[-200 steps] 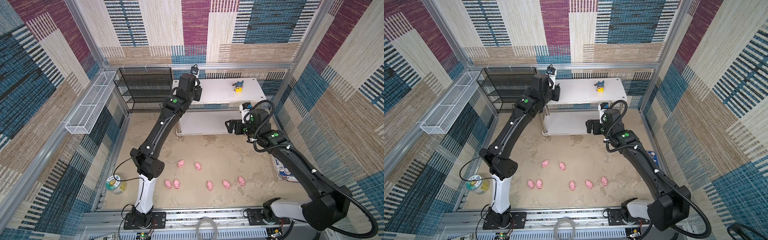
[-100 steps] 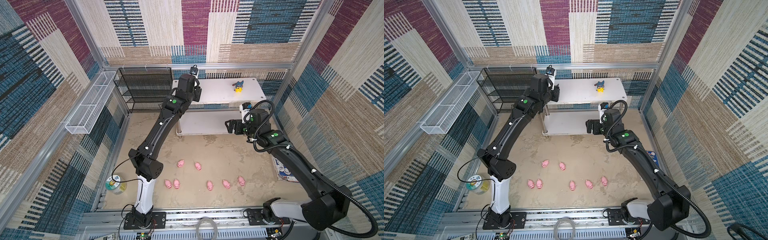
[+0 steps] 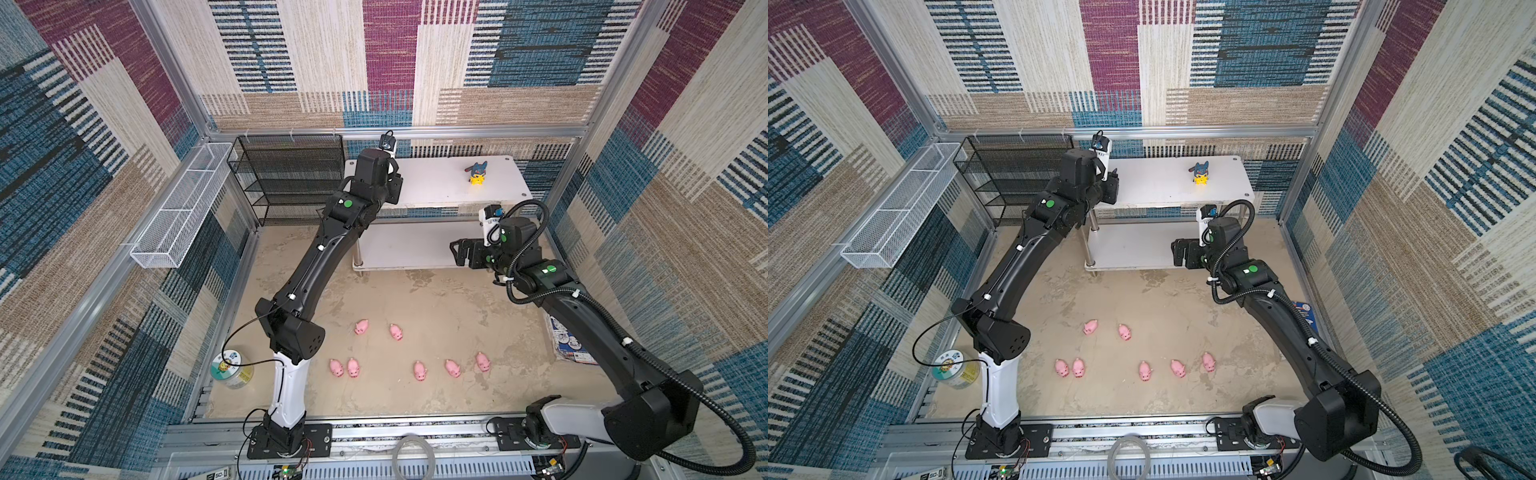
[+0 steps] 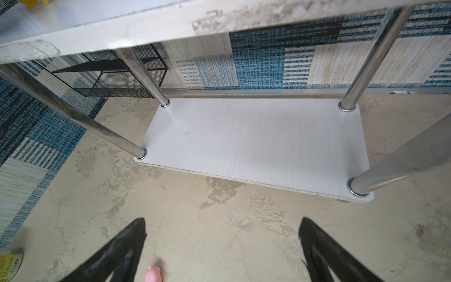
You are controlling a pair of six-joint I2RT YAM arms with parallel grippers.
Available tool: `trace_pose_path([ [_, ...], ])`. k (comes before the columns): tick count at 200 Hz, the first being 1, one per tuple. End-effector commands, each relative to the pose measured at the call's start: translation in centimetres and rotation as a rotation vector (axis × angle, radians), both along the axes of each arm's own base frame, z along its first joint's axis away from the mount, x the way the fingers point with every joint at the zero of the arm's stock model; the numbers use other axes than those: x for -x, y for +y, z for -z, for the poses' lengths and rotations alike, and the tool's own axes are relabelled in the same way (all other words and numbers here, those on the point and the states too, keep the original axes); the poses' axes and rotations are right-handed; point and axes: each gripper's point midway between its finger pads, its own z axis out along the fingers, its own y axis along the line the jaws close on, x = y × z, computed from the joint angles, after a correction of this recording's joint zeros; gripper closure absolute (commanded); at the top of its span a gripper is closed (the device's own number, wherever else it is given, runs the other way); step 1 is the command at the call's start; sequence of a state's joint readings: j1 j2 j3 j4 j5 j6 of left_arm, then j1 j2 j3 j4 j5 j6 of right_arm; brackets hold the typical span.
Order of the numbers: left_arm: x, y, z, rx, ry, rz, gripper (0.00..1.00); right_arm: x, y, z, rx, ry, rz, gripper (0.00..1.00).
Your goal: Place and organize the plastic toys onto the shelf
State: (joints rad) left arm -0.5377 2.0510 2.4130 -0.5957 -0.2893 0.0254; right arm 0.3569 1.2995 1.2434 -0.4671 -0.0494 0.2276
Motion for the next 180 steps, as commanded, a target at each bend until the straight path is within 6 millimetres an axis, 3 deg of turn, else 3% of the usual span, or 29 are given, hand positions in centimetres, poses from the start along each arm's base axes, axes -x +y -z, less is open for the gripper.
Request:
trace_pose_path([
  [1, 0.14, 0.24, -0.40, -0.007, -0.013, -0.002, 0.57, -0.46, 0.12, -1.14, -0.017, -0.039, 0.003, 0.00],
  [99, 0.26, 0.32, -0.65, -0.009, -0.025, 0.000, 0.49, -0.45, -0.19, -1.30, -0.007, -0.044, 0.015, 0.00],
  [119, 0.25, 0.36, -0.69, -0.010, -0.026, -0.002, 0.50, -0.49, -0.14, -1.36, -0.008, -0.045, 0.015, 0.00],
  [140, 0.26, 0.40, -0.78, -0.013, -0.026, -0.004, 0.61, -0.43, 0.00, -1.31, -0.010, -0.042, 0.008, 0.00],
  [180, 0.45, 0.41, -1.08, -0.011, -0.028, 0.003, 0.56, -0.48, 0.00, -1.52, -0.011, -0.044, 0.007, 0.00],
])
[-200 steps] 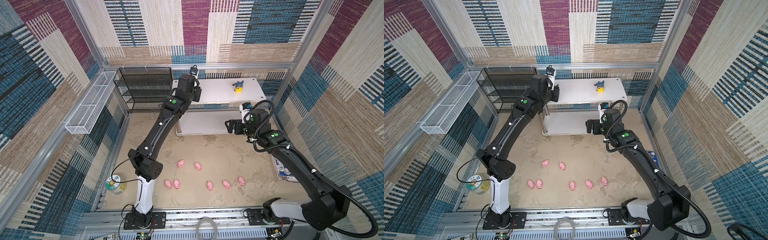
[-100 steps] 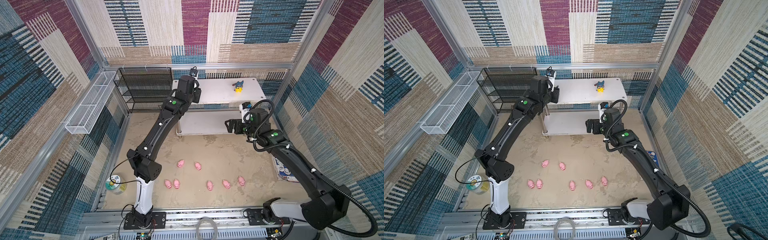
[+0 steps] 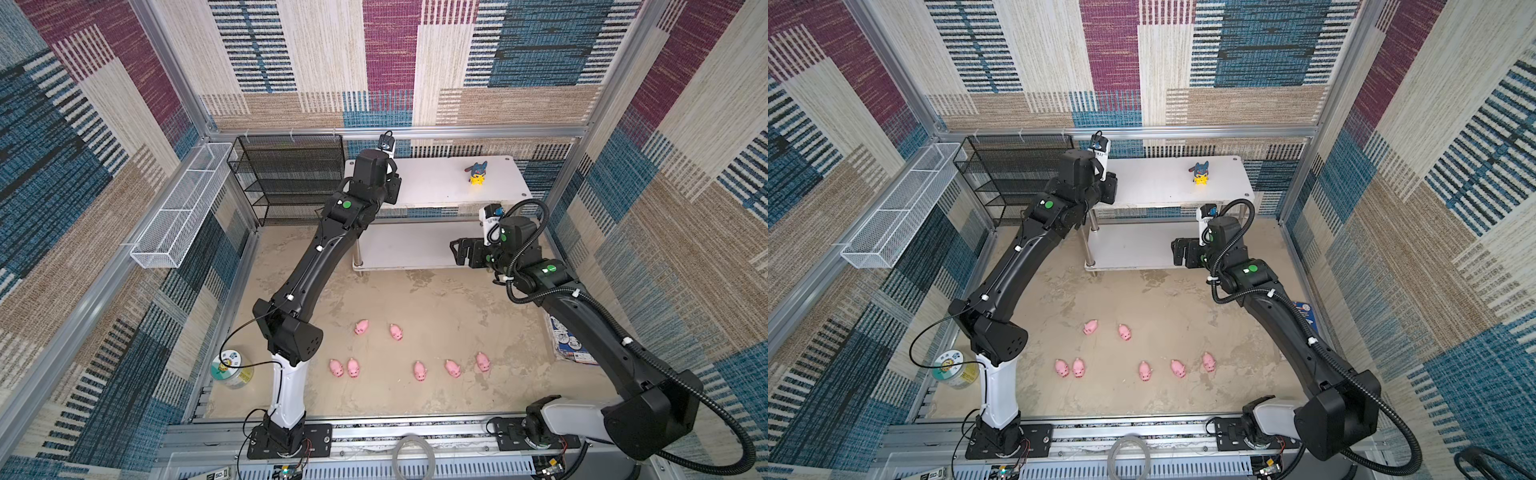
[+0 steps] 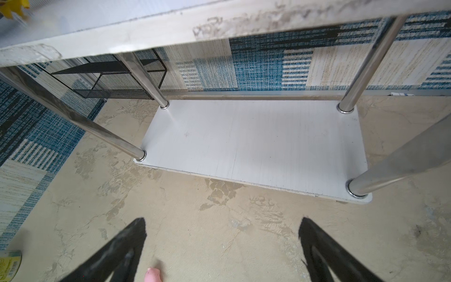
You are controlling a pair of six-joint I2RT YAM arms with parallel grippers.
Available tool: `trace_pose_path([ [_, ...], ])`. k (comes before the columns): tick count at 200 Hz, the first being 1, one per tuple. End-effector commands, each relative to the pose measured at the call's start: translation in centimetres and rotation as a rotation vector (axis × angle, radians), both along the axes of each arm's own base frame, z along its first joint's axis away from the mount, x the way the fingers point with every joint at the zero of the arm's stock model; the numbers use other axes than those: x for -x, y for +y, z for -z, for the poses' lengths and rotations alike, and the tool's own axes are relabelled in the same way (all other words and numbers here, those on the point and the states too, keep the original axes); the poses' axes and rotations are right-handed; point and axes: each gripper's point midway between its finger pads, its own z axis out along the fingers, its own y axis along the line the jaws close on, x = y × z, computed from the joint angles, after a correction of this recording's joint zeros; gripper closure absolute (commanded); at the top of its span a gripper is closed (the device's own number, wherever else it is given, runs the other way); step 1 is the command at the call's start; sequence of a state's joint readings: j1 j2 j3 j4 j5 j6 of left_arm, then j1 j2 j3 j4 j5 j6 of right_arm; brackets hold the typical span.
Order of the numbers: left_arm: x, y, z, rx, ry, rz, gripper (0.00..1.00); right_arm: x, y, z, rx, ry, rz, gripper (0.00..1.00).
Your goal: Place and organize the plastic toys onto the shelf
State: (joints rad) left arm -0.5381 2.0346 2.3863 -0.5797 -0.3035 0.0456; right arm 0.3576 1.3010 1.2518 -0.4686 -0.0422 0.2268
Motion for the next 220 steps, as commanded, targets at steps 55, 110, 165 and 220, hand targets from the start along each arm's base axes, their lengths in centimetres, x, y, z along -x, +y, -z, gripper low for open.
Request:
trace_pose_path([
  [55, 0.5, -0.1, -0.9, 0.003, -0.006, 0.031, 0.61, -0.5, 0.2, -1.3, -0.012, -0.039, -0.004, 0.00],
  [110, 0.7, -0.1, -1.3, 0.010, -0.007, 0.039, 0.83, -0.4, 0.2, -1.3, -0.014, -0.040, -0.004, 0.00],
  [165, 0.8, 0.1, -1.4, 0.044, 0.013, 0.055, 0.93, -0.6, 0.2, -1.1, -0.013, -0.038, -0.004, 0.00],
  [220, 1.0, 0.4, -2.3, 0.077, 0.023, 0.076, 0.96, -0.8, 0.5, -0.9, -0.017, -0.035, -0.013, 0.00],
])
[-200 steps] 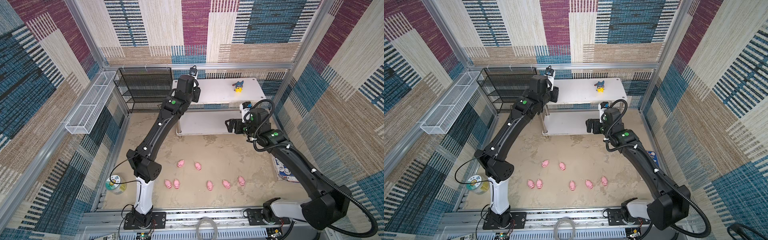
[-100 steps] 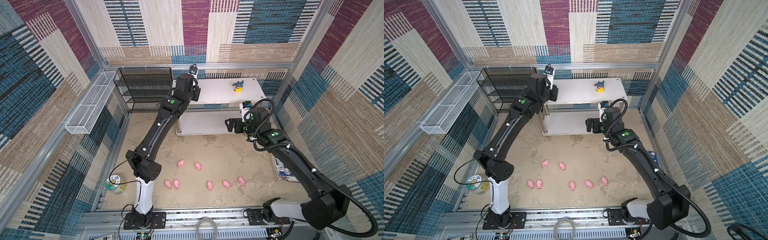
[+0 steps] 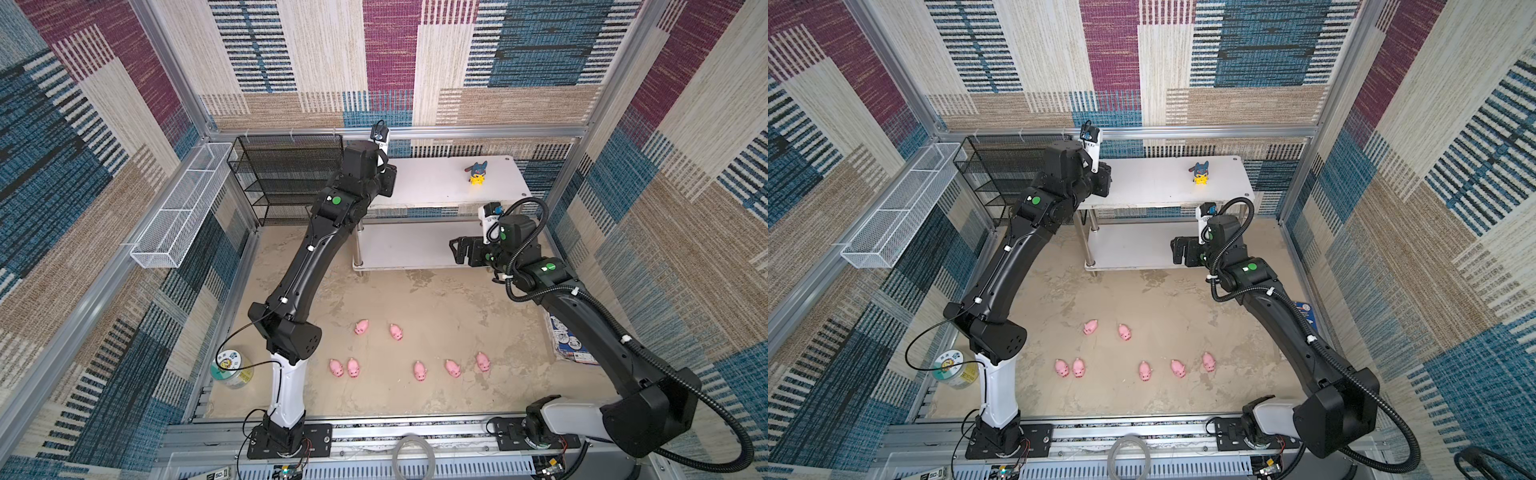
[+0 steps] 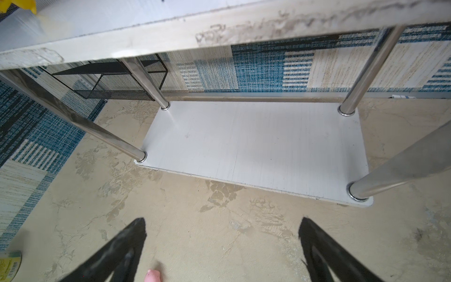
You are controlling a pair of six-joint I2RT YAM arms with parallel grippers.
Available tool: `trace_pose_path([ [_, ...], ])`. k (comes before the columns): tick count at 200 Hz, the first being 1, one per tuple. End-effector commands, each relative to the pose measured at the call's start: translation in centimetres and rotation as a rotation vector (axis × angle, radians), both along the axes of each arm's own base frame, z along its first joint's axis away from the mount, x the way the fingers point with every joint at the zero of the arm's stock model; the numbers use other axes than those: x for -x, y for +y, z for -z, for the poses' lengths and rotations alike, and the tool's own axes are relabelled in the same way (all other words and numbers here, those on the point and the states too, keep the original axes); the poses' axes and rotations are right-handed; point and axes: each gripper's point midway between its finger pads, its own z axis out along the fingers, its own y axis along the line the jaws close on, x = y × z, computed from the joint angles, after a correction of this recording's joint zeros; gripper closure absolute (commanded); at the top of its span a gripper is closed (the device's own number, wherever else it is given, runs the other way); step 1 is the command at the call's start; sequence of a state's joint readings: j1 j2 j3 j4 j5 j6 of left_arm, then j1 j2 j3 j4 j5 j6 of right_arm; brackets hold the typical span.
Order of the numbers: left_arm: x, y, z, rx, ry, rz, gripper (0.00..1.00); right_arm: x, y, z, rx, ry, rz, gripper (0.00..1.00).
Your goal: Place and organize the plastic toys onto the shelf
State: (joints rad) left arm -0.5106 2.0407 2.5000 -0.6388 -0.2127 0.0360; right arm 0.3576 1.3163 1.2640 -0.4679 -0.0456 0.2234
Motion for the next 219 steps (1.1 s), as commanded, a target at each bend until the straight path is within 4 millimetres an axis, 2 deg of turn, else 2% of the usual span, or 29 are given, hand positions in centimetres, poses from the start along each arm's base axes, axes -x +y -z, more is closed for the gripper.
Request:
trace_pose_path([
  [1, 0.2, 0.0, 0.8, 0.020, 0.050, 0.020, 0.96, -0.5, 0.3, -0.9, -0.019, -0.037, -0.007, 0.00],
  [35, -0.2, -0.1, 1.1, 0.037, 0.060, 0.038, 0.96, -0.6, 0.2, -0.6, -0.010, -0.032, -0.004, 0.00],
  [72, 0.1, 0.1, 0.6, 0.034, 0.059, 0.043, 0.98, -0.7, 0.3, -0.5, -0.007, -0.033, -0.004, 0.00],
  [104, 0.9, 0.5, 0.1, 0.025, 0.062, 0.042, 0.98, -0.9, 0.5, 0.0, -0.011, -0.025, -0.013, 0.00],
  [162, 2.4, 1.1, -1.2, 0.035, 0.059, 0.053, 0.99, -0.7, 0.7, -0.4, -0.026, -0.034, -0.023, 0.00],
  [219, 4.1, 1.1, -1.5, 0.058, 0.089, 0.084, 1.00, -0.2, 0.6, -0.8, -0.033, -0.040, -0.026, 0.00],
])
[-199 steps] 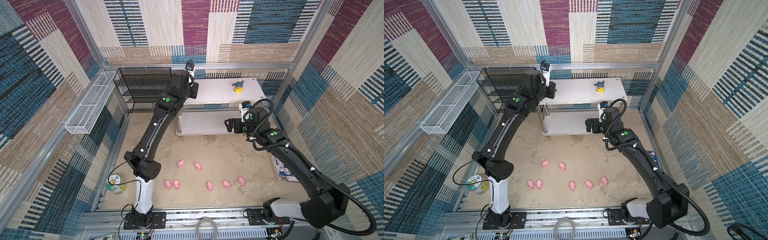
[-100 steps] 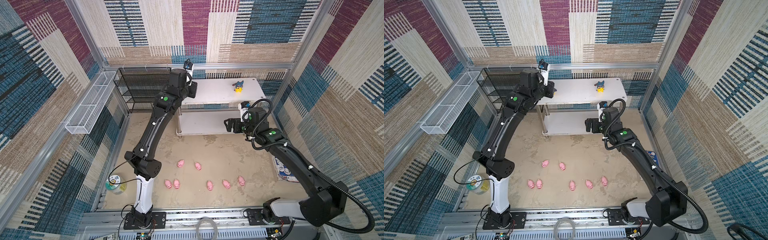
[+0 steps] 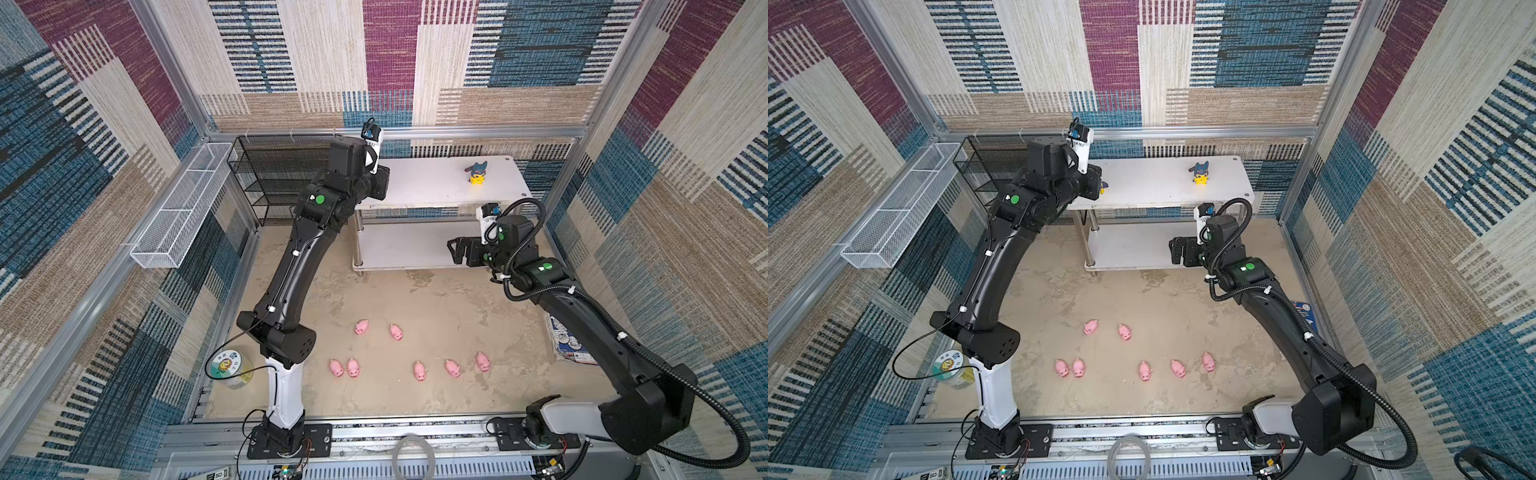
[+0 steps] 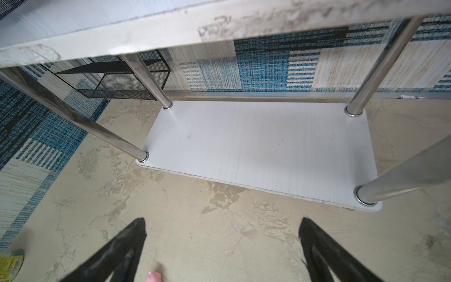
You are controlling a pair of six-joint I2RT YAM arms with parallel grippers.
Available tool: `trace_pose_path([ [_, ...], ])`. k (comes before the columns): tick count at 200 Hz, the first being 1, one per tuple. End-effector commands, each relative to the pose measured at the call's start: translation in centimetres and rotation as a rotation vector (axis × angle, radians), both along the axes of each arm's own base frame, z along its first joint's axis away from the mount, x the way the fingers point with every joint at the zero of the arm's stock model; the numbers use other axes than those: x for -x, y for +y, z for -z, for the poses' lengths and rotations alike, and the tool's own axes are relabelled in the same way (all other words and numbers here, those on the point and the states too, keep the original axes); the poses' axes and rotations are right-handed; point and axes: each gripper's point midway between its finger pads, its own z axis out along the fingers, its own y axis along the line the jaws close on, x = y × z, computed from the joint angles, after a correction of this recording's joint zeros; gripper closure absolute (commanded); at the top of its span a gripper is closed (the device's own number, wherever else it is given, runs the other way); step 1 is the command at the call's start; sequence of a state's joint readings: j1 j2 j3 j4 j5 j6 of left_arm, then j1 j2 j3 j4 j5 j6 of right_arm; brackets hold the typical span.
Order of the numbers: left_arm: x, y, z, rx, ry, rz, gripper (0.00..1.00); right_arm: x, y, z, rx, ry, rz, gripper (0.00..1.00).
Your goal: Place and organize the plastic toys onto the shelf
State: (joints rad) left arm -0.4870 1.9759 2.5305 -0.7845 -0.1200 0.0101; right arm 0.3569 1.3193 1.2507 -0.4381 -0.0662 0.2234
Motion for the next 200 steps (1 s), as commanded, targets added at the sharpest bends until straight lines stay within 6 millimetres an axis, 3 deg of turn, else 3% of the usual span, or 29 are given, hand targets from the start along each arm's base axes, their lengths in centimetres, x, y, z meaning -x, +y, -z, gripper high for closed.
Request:
trace_pose_path([
  [1, 1.1, -0.2, -0.3, 0.036, 0.026, 0.026, 1.00, 0.0, 0.2, -1.0, -0.019, -0.031, -0.009, 0.00],
  [119, 7.4, -0.6, 0.6, 0.025, 0.114, 0.089, 1.00, 2.1, 0.1, -2.1, -0.053, -0.052, -0.035, 0.00],
  [162, 9.8, -1.3, 4.0, 0.009, 0.207, 0.114, 1.00, 3.5, -0.2, -2.0, -0.063, -0.052, -0.042, 0.00],
  [200, 11.0, -2.6, 9.0, -0.042, 0.279, 0.149, 1.00, 4.7, -0.6, -0.9, -0.064, -0.030, -0.044, 0.00],
])
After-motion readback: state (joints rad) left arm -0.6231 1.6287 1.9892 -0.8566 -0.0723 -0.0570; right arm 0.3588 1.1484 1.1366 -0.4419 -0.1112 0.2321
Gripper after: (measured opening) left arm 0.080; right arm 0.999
